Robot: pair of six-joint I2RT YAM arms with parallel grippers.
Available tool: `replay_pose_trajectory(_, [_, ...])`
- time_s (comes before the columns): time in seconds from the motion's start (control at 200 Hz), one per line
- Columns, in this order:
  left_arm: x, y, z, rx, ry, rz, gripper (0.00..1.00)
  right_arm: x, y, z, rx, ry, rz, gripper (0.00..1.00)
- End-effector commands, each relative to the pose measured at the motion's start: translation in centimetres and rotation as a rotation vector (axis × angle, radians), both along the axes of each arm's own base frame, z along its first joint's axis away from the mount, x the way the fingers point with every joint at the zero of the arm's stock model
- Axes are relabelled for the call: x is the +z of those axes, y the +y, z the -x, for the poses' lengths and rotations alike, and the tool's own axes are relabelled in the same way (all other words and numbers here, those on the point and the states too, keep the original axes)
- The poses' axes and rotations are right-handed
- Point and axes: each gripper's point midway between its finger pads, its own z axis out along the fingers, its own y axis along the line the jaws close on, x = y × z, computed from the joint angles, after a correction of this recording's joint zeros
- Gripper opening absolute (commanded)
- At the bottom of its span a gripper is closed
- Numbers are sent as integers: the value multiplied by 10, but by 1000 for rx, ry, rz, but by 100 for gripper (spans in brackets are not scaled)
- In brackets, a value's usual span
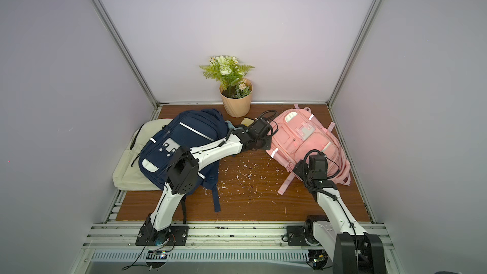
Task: Zip up the backpack
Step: Adjust the backpack at the center of the board.
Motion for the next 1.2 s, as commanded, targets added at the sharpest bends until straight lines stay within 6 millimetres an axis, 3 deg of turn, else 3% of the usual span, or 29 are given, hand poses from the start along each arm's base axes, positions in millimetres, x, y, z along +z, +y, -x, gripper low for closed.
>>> replay_pose_trajectory(0.0, [22,27,-40,41,-75,-37,0,-21,62,25,148,101,-143,75])
replay_pose_trajectory(0.11, [10,40,-49,59,-57,-60,7,-9,87,25,187,61,-185,74])
replay_pose_trajectory(0.23, [1,47,-49,67,-52,-104,36,19,97,20,218,-12,-185,70])
replay_pose_trajectory(0.345, [-1,61,-43,102,-41,-143,57,39,78,15,169,-37,-60,66])
replay_pose_trajectory(0.46, [17,75,-25,167,-77,-156,71,41,53,10,108,-34,86,60])
replay_pose_trajectory(0.555, [27,63,-1,141,-81,-79,74,34,56,6,129,-20,105,54])
replay_pose_trajectory(0.761, [16,33,39,66,-14,50,74,12,61,6,165,52,125,45])
replay_pose_trajectory(0.971, [-1,8,53,14,45,110,74,-1,71,19,201,74,78,34])
replay_pose_trajectory(1.196, [-11,-4,58,-5,56,102,72,4,74,26,208,66,112,29])
